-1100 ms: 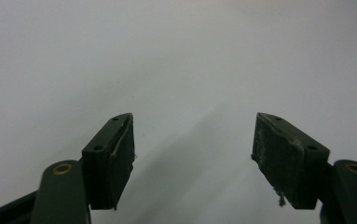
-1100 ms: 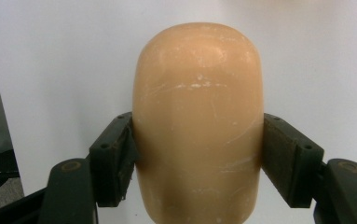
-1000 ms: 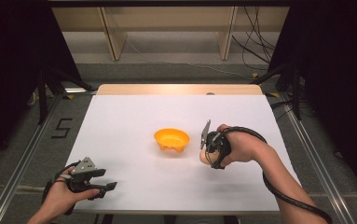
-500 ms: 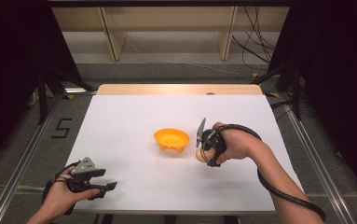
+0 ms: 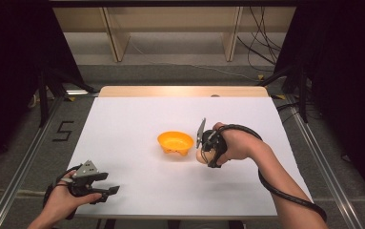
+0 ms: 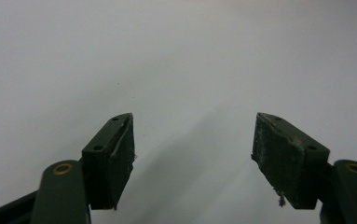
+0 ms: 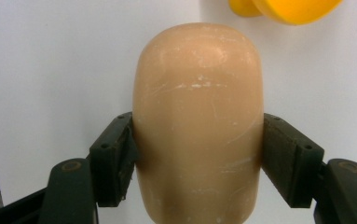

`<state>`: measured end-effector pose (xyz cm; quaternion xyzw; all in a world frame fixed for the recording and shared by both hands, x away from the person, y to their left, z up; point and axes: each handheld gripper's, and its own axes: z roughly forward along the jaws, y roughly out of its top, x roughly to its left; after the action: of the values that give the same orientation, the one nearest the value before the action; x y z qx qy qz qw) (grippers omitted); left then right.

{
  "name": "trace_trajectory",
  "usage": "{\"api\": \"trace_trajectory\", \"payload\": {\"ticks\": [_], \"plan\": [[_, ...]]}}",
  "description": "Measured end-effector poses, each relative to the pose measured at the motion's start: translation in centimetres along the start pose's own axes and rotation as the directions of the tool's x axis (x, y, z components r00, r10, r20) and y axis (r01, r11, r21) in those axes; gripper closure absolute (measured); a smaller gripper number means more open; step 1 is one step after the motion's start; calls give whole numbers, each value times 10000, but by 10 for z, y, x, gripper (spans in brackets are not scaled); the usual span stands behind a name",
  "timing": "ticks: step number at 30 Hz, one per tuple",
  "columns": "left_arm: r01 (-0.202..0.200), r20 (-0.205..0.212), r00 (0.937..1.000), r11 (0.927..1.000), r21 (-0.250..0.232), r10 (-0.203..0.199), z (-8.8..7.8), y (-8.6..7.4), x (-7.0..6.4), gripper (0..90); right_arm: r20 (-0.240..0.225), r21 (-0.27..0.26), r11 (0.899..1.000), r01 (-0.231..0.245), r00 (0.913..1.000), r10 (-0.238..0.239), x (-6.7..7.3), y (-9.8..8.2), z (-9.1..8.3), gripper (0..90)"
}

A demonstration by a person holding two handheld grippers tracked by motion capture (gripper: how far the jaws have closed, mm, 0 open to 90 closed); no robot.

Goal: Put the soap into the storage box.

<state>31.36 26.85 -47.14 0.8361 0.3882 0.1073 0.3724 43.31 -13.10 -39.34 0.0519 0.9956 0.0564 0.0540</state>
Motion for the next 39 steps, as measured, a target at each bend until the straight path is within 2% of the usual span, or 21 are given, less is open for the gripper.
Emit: {"api": "trace_trajectory", "payload": {"ticks": [1,3,4,6,7,9,12,13,18,19,20,21,22,24,30,31,33,36,37,38,39], "plan": [[-35,18,10000,10000,35,35,0,0,0,294,27,133,9995,-295,9996,295,1,2,-1,336],[-7,17,10000,10000,28,7,0,0,0,295,0,41,10000,62,10000,-62,-2,4,0,336],[-7,17,10000,10000,28,7,0,0,0,295,11,-25,10000,-79,10000,79,-2,4,1,336],[-7,20,10000,10000,29,7,0,0,0,294,118,-64,10000,68,9999,-67,-3,6,1,336],[-13,13,10000,10000,20,13,0,0,0,294,7,2,9998,-187,9998,187,-3,7,1,336],[-10,-8,10000,10000,-35,10,0,0,0,294,-16,-74,10000,30,10000,-30,-5,9,1,336],[-19,3,10000,10000,-27,19,0,0,0,295,25,-67,10000,-65,10000,66,-5,11,1,336],[-217,-20,9998,9998,-15,217,-1,1,1,294,70,-62,10000,14,10000,-14,-7,13,1,336],[-15,-67,10000,10000,-45,15,-1,0,0,294,51,-104,9999,7,10000,-7,-9,16,1,336],[-219,-14,9998,9998,-6,219,-1,1,1,295,35,-105,9999,-6,10000,6,-9,18,2,336],[-182,-49,9998,9998,-40,181,-1,1,1,295,74,-91,9999,63,10000,-62,-10,19,2,336],[-171,-64,9998,9998,-48,171,-1,1,1,294,88,-223,9988,430,9990,-429,-12,20,3,336],[-182,-61,9998,9998,-47,181,-1,1,1,294,95,-113,9999,-27,10000,28,-10,20,2,337],[-25,-51,10000,10000,-51,25,-1,0,0,295,32,-120,9999,40,10000,-39,-11,21,2,336],[-186,-7,9998,9998,-46,186,-1,1,1,294,85,-206,9995,232,9997,-230,-14,24,3,336],[47,26,10000,9999,-111,-47,-1,0,0,294,90,-123,9999,38,10000,-37,-13,25,2,336],[54,30,10000,9999,-118,-54,-1,0,0,294,13,-173,9997,181,9998,-181,-15,26,3,336],[-112,20,9999,9999,-125,112,-1,1,0,294,42,-128,9999,39,10000,-38,-14,26,3,336],[-196,-1,9998,9998,-49,196,-1,1,1,294,52,-180,9992,357,9994,-356,-16,27,4,336],[-196,-1,9998,9998,-49,196,-1,1,1,295,52,-180,9992,357,9994,-356,-16,27,4,336],[-204,-5,9998,9998,-42,204,-1,1,1,295,43,-126,9999,110,9999,-109,-16,28,3,336]]}}
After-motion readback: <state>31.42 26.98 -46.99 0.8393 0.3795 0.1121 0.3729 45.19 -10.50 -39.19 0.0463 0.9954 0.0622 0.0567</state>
